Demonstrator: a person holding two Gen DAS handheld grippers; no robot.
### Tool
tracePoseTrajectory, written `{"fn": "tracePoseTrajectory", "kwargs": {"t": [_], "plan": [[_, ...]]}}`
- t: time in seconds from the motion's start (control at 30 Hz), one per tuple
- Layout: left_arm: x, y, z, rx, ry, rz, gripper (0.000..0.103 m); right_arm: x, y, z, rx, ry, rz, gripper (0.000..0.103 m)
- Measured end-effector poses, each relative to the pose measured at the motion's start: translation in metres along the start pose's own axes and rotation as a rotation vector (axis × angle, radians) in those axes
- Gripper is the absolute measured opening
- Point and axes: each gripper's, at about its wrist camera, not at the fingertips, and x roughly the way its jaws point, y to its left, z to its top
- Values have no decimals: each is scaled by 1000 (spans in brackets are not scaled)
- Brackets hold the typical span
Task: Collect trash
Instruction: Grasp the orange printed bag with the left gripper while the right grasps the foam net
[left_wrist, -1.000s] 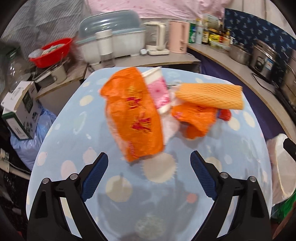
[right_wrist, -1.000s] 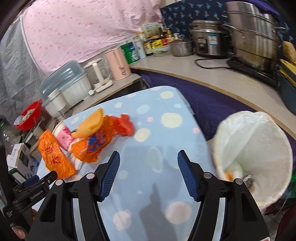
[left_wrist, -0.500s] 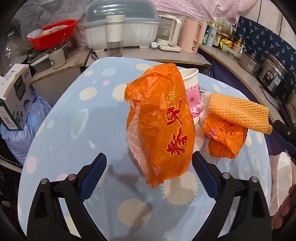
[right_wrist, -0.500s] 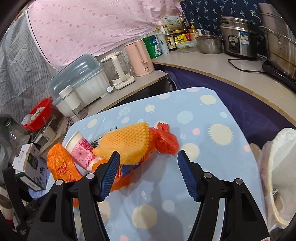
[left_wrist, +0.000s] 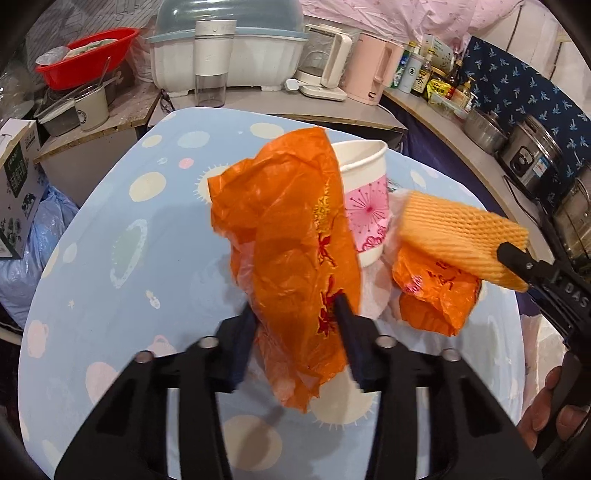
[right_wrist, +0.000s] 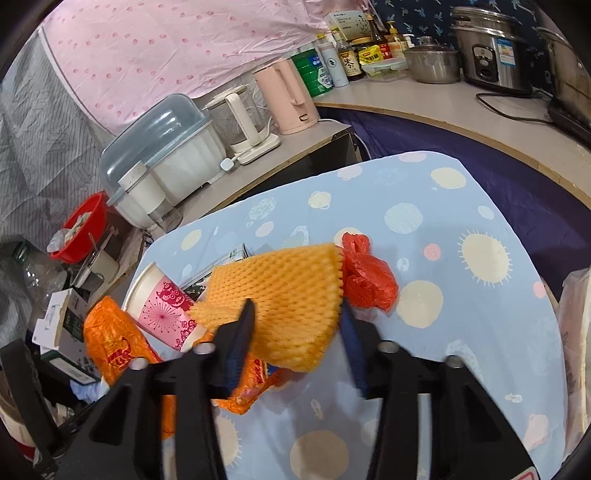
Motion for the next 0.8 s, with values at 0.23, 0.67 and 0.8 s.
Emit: {"fn": "tracePoseTrajectory", "kwargs": {"t": [0.23,0.67,0.8], "plan": [[-21,-11,-5,28,-34,-19,17,-25,5,-7,-34,-42,4,11],[-75,-58,-27,113,-85,-66,17,-116,-21,-17,12,-173,21,10],[-92,-79,-37,150,-101,-86,17,-144,-41,-21,41,-213,6,10]]}}
